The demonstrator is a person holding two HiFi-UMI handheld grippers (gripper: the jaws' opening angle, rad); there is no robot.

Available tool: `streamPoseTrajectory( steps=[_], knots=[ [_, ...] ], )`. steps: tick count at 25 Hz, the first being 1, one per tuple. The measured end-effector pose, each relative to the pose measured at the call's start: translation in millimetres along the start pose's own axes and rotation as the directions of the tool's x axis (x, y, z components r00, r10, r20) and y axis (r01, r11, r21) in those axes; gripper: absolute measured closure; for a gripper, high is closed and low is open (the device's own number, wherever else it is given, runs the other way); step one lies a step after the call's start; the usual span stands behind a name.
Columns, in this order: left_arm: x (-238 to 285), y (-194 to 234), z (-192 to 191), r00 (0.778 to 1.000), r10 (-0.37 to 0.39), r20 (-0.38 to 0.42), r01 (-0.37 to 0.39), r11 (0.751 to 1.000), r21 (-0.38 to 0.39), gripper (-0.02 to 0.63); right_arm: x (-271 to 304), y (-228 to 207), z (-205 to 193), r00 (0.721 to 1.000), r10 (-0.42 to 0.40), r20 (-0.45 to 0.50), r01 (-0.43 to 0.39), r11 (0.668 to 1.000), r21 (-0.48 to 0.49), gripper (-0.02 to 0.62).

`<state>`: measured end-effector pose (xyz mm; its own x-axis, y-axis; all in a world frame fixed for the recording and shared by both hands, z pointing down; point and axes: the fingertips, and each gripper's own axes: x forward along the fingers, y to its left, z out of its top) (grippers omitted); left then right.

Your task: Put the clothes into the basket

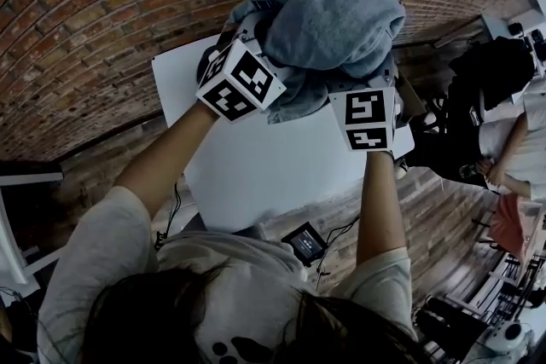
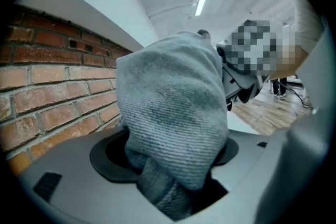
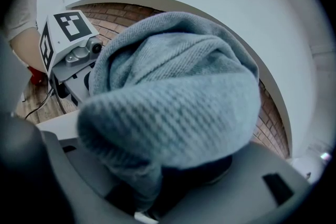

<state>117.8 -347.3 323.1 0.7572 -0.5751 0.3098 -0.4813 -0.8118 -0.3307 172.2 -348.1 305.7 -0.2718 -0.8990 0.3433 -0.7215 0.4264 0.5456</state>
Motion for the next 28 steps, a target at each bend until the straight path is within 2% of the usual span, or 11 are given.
streamPoseTrajectory(
  steps=[10,12,14,16,19,24,28],
  knots=[
    [39,40,-4,0.996,0.086,-0.009,-0.086,0.996,-0.008,0.261,48,-31,-3,0.998,-0.034,0.046,0.034,0.999,-0.003,0.316],
    [50,40,-19,0.996,0.072,-0.05,-0.074,0.996,-0.047,0.261,62,-27,-17,1.0,0.001,0.008,-0.001,1.0,0.019,0.316],
    [62,32,-43,0.993,0.024,-0.114,-0.037,0.993,-0.112,0.261,75,-15,-41,0.996,0.068,-0.059,-0.065,0.996,0.059,0.316],
    [74,17,-68,0.983,-0.051,-0.174,0.017,0.982,-0.19,0.261,84,0,-68,0.98,0.15,-0.133,-0.137,0.985,0.105,0.314],
    [87,-4,-96,0.955,-0.162,-0.249,0.09,0.957,-0.275,0.261,89,18,-105,0.941,0.256,-0.223,-0.212,0.956,0.202,0.313],
    [101,-16,-117,0.902,-0.271,-0.337,0.149,0.926,-0.347,0.256,97,27,-142,0.878,0.363,-0.312,-0.249,0.903,0.35,0.304],
    [114,-25,-128,0.879,-0.336,-0.338,0.173,0.886,-0.429,0.253,102,29,-164,0.817,0.427,-0.388,-0.27,0.877,0.398,0.296]
  ],
)
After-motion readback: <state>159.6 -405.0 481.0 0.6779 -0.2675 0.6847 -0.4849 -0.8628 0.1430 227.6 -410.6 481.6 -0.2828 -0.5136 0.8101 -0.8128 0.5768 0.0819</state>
